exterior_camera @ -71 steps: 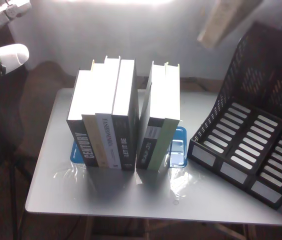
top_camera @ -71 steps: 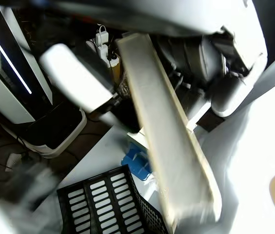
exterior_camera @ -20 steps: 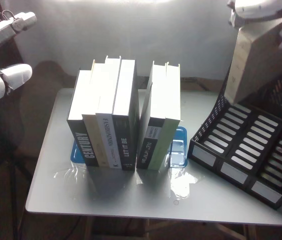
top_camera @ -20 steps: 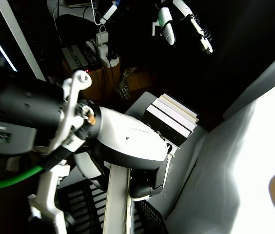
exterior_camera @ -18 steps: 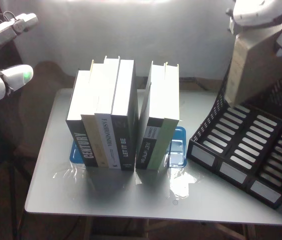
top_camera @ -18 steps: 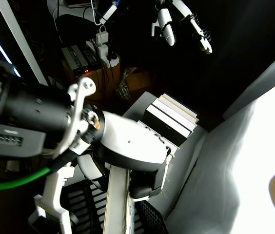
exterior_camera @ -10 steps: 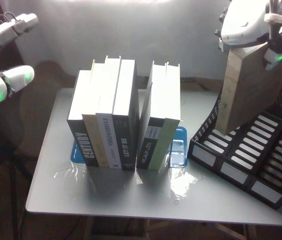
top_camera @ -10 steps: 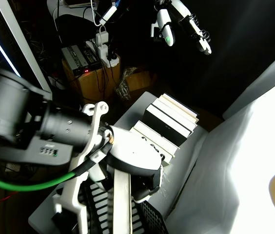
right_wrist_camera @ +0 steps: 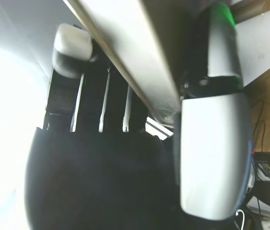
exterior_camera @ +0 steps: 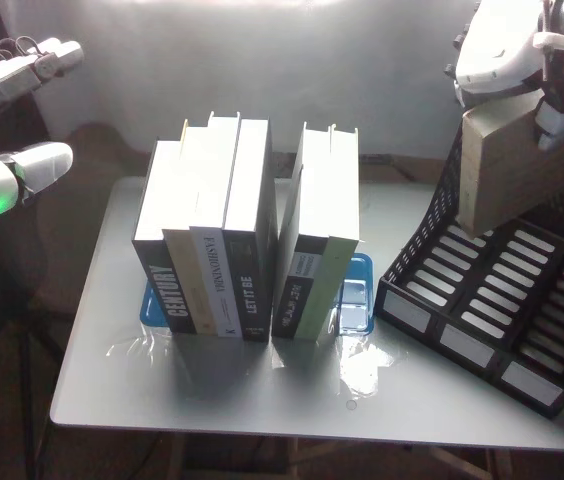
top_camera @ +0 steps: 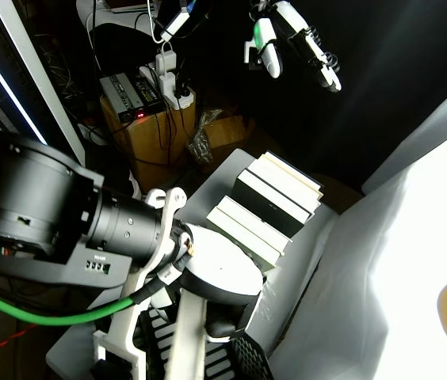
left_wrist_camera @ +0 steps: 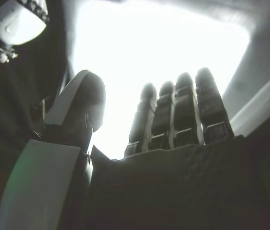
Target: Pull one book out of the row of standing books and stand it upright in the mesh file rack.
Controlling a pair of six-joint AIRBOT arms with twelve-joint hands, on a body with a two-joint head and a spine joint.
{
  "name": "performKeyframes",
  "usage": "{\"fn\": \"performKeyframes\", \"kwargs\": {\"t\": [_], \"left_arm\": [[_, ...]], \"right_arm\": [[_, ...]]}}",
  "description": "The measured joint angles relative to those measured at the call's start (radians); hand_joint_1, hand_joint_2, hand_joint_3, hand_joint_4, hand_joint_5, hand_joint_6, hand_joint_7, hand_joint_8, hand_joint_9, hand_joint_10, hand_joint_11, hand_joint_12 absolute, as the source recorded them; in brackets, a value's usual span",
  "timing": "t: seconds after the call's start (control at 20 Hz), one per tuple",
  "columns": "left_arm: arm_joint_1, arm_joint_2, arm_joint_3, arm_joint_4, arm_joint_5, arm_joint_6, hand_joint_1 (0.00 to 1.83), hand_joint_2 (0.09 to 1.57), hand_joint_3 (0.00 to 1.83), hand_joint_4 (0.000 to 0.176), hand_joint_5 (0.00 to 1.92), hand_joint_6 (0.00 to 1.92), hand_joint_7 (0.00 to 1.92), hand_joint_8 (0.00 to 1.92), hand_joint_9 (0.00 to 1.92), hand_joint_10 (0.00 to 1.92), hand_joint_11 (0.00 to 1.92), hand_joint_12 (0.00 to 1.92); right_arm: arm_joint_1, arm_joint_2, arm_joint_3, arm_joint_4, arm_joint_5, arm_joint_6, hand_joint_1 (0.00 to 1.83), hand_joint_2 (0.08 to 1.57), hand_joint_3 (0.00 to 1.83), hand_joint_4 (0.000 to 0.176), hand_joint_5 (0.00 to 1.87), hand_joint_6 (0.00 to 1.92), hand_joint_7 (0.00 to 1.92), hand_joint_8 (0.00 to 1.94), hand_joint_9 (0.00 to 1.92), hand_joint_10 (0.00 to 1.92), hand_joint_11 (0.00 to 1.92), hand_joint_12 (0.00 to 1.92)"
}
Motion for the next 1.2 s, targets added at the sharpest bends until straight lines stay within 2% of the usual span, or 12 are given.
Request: {"fn": "performKeyframes", "kwargs": {"t": [0.1, 0.15, 0.35, 0.4, 0.45, 0.55, 0.6, 0.65, 0.75, 0.95, 1.1, 1.2], "left_arm": [[0.003, -0.007, 0.005, -0.007, -0.011, 0.000, 0.67, 1.45, 0.00, 0.000, 0.11, 0.00, 0.00, 0.00, 0.00, 0.00, 0.00, 0.00], [0.009, -0.007, 0.005, -0.008, -0.019, 0.000, 0.67, 1.45, 0.00, 0.000, 0.10, 0.00, 0.00, 0.00, 0.00, 0.00, 0.00, 0.00], [0.019, -0.013, 0.007, -0.021, -0.033, 0.000, 0.66, 1.45, 0.00, 0.000, 0.10, 0.00, 0.00, 0.00, 0.00, 0.00, 0.00, 0.00], [0.025, -0.013, 0.007, -0.024, -0.039, 0.000, 0.60, 1.46, 0.01, 0.000, 0.10, 0.00, 0.00, 0.00, 0.00, 0.00, 0.00, 0.00], [0.029, -0.013, 0.007, -0.027, -0.038, 0.000, 0.59, 1.46, 0.00, 0.000, 0.10, 0.00, 0.00, 0.00, 0.00, 0.00, 0.00, 0.00], [0.035, -0.013, 0.008, -0.032, -0.044, 0.000, 0.59, 1.46, 0.00, 0.000, 0.10, 0.00, 0.00, 0.00, 0.00, 0.00, 0.00, 0.00], [0.035, -0.014, 0.009, -0.038, -0.043, 0.000, 0.55, 1.46, 0.00, 0.000, 0.09, 0.00, 0.00, 0.00, 0.00, 0.00, 0.00, 0.00], [0.035, -0.016, 0.014, -0.037, -0.046, 0.000, 0.54, 1.46, 0.00, 0.000, 0.09, 0.01, 0.00, 0.00, 0.00, 0.00, 0.00, 0.00], [0.035, -0.018, 0.014, -0.038, -0.045, 0.000, 0.52, 1.47, 0.00, 0.000, 0.08, 0.00, 0.00, 0.00, 0.00, 0.00, 0.00, 0.00], [0.036, -0.028, 0.016, -0.037, -0.053, 0.000, 0.49, 1.47, 0.00, 0.000, 0.08, 0.00, 0.00, 0.00, 0.00, 0.00, 0.00, 0.00], [0.037, -0.028, 0.016, -0.038, -0.053, 0.000, 0.47, 1.47, 0.00, 0.000, 0.09, 0.00, 0.00, 0.00, 0.00, 0.00, 0.00, 0.00], [0.037, -0.028, 0.016, -0.040, -0.055, 0.000, 0.46, 1.47, 0.00, 0.000, 0.09, 0.00, 0.00, 0.00, 0.00, 0.00, 0.00, 0.00]], "right_arm": [[-0.013, -0.002, 0.024, 0.001, -0.004, 0.023, 1.12, 1.18, 0.01, 0.000, 0.85, 1.20, 1.04, 1.89, 1.21, 1.92, 1.27, 1.92], [-0.019, -0.002, 0.037, -0.001, 0.000, 0.029, 1.20, 1.19, 0.02, 0.000, 0.82, 1.23, 0.88, 1.45, 1.08, 1.92, 1.10, 1.92], [-0.032, -0.008, 0.064, -0.003, -0.011, 0.044, 1.23, 1.18, 0.01, 0.000, 0.82, 1.22, 0.85, 1.32, 1.03, 1.92, 1.05, 1.92], [-0.033, -0.016, 0.071, -0.003, -0.010, 0.047, 1.30, 1.24, 0.01, 0.000, 0.77, 1.15, 0.75, 1.46, 0.66, 1.79, 0.48, 1.92], [-0.037, -0.024, 0.077, -0.001, -0.009, 0.053, 1.17, 1.26, 0.00, 0.000, 0.74, 1.28, 0.73, 1.47, 0.54, 1.44, 0.33, 1.86], [-0.049, -0.035, 0.087, -0.002, -0.003, 0.055, 1.32, 1.24, 0.00, 0.000, 0.70, 1.42, 0.78, 1.26, 0.63, 1.56, 0.30, 1.70], [-0.052, -0.038, 0.088, -0.001, -0.004, 0.055, 1.19, 1.24, 0.00, 0.000, 0.50, 0.85, 0.62, 0.70, 0.48, 0.98, 0.10, 1.53], [-0.055, -0.040, 0.088, -0.002, -0.007, 0.055, 1.15, 1.21, 0.00, 0.000, 0.47, 0.52, 0.60, 0.34, 0.45, 0.67, 0.02, 1.45], [-0.063, -0.052, 0.103, -0.005, -0.011, 0.054, 1.18, 1.06, 0.00, 0.000, 0.39, 0.12, 0.45, 0.03, 0.39, 0.29, 0.00, 1.33], [-0.069, -0.059, 0.117, -0.012, -0.014, 0.054, 1.11, 1.07, 0.00, 0.000, 0.10, 0.00, 0.07, 0.00, 0.13, 0.10, 0.00, 0.82], [-0.069, -0.059, 0.116, -0.012, -0.014, 0.054, 0.98, 1.08, 0.00, 0.012, 0.00, 0.00, 0.00, 0.00, 0.06, 0.04, 0.00, 0.48], [-0.069, -0.059, 0.108, -0.015, -0.016, 0.054, 0.96, 1.09, 0.00, 0.019, 0.00, 0.00, 0.00, 0.00, 0.06, 0.02, 0.00, 0.41]]}}
